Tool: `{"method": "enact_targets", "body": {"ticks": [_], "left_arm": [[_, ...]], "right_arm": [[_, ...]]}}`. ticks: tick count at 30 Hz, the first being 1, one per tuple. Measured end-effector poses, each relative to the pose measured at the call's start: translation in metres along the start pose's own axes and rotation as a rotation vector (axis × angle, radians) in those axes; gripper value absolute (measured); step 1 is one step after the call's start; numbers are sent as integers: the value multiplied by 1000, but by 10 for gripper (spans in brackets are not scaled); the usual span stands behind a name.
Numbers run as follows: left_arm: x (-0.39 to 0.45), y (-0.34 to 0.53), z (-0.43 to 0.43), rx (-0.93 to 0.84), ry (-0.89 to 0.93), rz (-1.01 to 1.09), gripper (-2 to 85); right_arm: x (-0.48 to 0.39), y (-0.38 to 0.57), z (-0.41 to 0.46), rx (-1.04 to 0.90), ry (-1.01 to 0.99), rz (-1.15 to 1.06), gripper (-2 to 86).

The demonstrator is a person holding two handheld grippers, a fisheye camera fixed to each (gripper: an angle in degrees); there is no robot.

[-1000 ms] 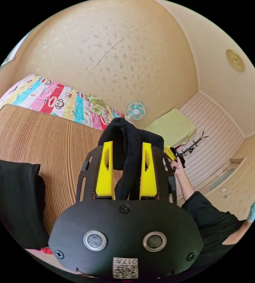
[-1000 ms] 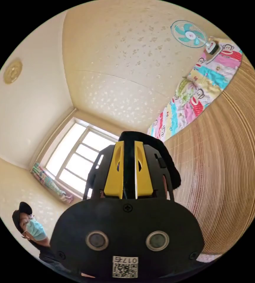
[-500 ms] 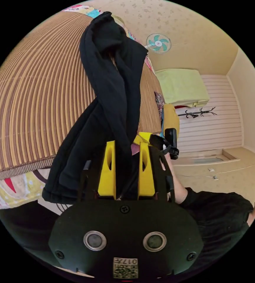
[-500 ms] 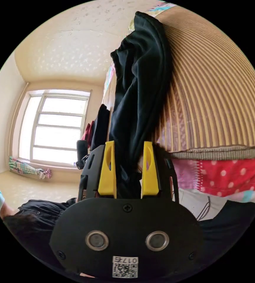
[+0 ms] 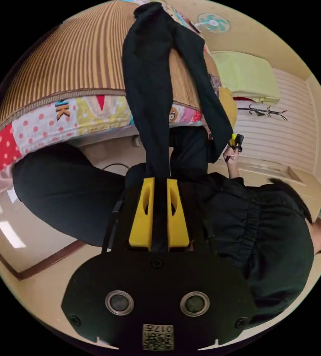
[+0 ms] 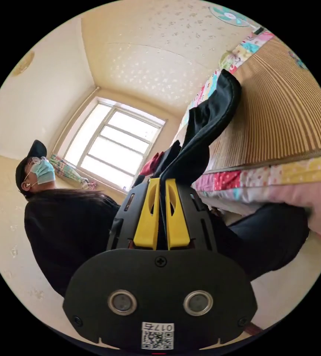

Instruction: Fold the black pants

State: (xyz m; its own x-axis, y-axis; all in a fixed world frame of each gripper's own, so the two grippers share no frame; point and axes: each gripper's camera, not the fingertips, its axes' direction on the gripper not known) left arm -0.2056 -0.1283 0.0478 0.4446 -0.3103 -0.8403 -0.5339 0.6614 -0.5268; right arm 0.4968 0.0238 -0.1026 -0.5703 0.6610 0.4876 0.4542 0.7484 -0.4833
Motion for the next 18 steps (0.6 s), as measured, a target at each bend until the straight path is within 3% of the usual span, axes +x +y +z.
{"method": "enact_targets", "body": {"ticks": [2,5,8,10,12,14,18], "left_arm": [[-38,24,4,130,79,-171,86],[-26,30,-14,342,186,-140,96],[49,-21,-22,325,123,44,135],[102,-62,-12,245,107,185,156],[140,-94,0,189,56,285,154],[156,-120,4,233,-100,282,139],[109,-128,-11,388,-314,53,137]], "right_arm": [[21,32,-23,60,79,157,31],[-4,56,-25,149,80,98,30],[-59,31,25,102,-66,-119,30],[-85,5,78,-42,-194,-213,30],[-112,-15,145,-264,-308,-294,31],[-127,-14,170,-342,-293,-339,31],[-139,13,146,-286,-189,-328,31]]}}
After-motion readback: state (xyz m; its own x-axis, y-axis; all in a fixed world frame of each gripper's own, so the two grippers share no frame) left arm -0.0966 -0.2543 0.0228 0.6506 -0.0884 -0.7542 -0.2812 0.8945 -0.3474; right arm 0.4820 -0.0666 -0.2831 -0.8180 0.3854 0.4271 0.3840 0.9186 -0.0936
